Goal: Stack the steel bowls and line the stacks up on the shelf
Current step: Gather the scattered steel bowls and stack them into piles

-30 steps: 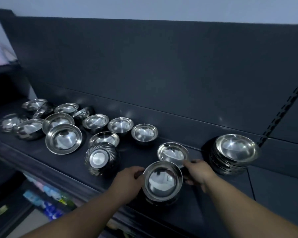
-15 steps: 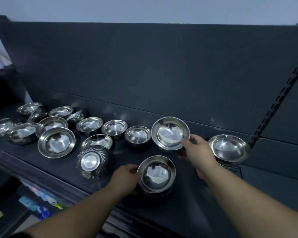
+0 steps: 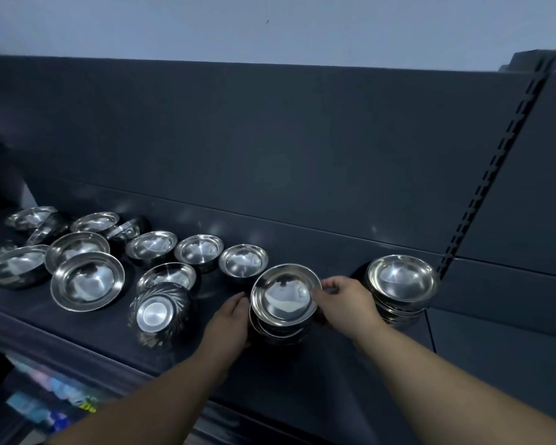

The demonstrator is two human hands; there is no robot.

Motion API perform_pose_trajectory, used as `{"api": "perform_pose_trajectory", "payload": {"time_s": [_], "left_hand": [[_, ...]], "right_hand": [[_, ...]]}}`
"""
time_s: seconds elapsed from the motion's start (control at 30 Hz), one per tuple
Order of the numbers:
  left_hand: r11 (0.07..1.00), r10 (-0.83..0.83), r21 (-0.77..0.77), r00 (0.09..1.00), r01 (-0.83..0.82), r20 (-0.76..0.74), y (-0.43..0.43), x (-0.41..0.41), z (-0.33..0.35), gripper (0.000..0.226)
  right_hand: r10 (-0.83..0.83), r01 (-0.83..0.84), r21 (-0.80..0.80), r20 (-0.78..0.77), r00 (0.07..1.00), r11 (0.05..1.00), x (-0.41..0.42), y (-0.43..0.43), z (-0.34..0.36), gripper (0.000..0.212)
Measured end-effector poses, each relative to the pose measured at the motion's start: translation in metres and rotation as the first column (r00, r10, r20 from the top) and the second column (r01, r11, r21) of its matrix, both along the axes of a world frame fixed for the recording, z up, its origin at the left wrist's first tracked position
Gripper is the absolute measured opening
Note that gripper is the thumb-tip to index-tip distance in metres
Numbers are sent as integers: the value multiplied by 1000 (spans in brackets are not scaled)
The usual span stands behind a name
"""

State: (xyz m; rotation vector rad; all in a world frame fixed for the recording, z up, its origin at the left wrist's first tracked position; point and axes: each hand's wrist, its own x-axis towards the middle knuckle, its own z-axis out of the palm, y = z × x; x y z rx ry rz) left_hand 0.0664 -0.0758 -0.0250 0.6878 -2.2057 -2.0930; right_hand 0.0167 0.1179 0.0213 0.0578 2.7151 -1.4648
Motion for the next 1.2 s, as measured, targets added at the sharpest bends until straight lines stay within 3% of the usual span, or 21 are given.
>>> {"api": "perform_pose_trajectory", "payload": {"time_s": [0.27, 0.47, 0.7, 0.83, 0.97, 1.03, 1.13, 1.2], "left_hand": [[933, -114, -345, 993, 103, -12, -3, 5, 5, 30], [874, -173, -468, 983, 129, -53, -19, 6, 17, 51], [732, -118, -666, 936, -145, -333, -95, 22, 39, 42], [713, -12, -689, 980, -130, -197, -160, 26, 32, 46], [801, -67, -593, 997, 83, 48, -197, 30, 25, 55], [851, -127, -495, 983, 175, 130, -208, 27, 17, 61], [854, -189, -461, 970, 240, 153, -220, 20, 8, 54], [853, -208, -458, 968, 250, 141, -223, 18, 4, 50]], "right_hand": [[27, -27, 25, 17, 1000, 999, -5, -7, -10, 34], [33, -14, 124, -151, 988, 992, 3, -18, 2, 15], [190, -154, 156, -249, 950, 976, 23, -96, 21, 16], [266, -252, 178, -57, 962, 951, 27, -154, 6, 38], [257, -279, 241, 117, 959, 930, 28, -194, -15, 61], [222, -261, 200, 198, 955, 944, 28, -207, -26, 74], [173, -207, 114, 253, 952, 972, 31, -217, -35, 90], [140, -162, 72, 245, 959, 984, 33, -220, -36, 86]]}}
